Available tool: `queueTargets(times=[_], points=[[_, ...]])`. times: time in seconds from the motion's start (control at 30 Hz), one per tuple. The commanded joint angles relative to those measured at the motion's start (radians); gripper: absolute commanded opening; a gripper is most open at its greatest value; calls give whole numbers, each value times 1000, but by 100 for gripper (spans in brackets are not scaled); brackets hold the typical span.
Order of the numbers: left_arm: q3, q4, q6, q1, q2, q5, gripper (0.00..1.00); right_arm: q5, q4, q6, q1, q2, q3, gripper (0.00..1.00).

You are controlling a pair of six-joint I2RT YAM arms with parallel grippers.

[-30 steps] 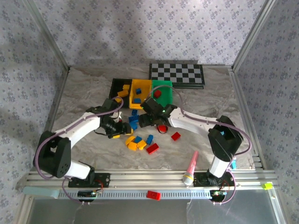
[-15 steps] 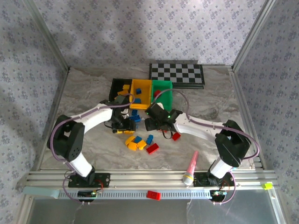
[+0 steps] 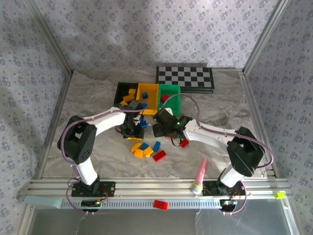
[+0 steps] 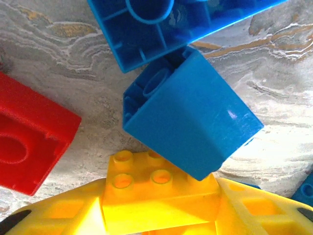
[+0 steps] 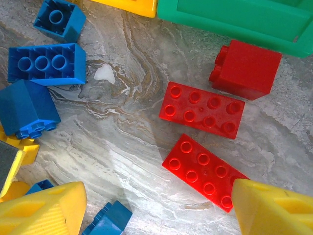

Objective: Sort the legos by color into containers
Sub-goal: Pick up the lego from the center of the table, then place the lego in the container.

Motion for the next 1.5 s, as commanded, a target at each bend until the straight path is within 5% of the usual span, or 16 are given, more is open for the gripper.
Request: queueTargets(times=[0.0, 0.2, 0.33, 0.7, 0.77, 0.8, 0.9, 1.47], points=[[33, -57, 17, -2, -31, -27, 50, 31, -3, 23, 4, -28, -14, 80], [102, -128, 35, 28, -92, -25, 50, 21, 0, 25, 6, -27, -13, 80], [188, -140, 58, 132, -111, -8, 50, 27, -1, 24, 6, -36, -26, 80], [704, -239, 111, 315, 203, -74, 54, 42, -19, 71, 12, -100, -87, 80], [779, -250, 92, 332, 260, -116, 60, 43, -17, 79, 17, -106, -98, 80], [804, -253, 90, 333, 280, -135, 72, 43, -17, 85, 18, -106, -100, 80], [893, -287, 90, 332, 321, -145, 76, 42, -26, 97, 34, -107, -101, 80], [184, -51, 78, 322, -246, -42, 76, -127, -23, 79, 228, 92, -1, 79]])
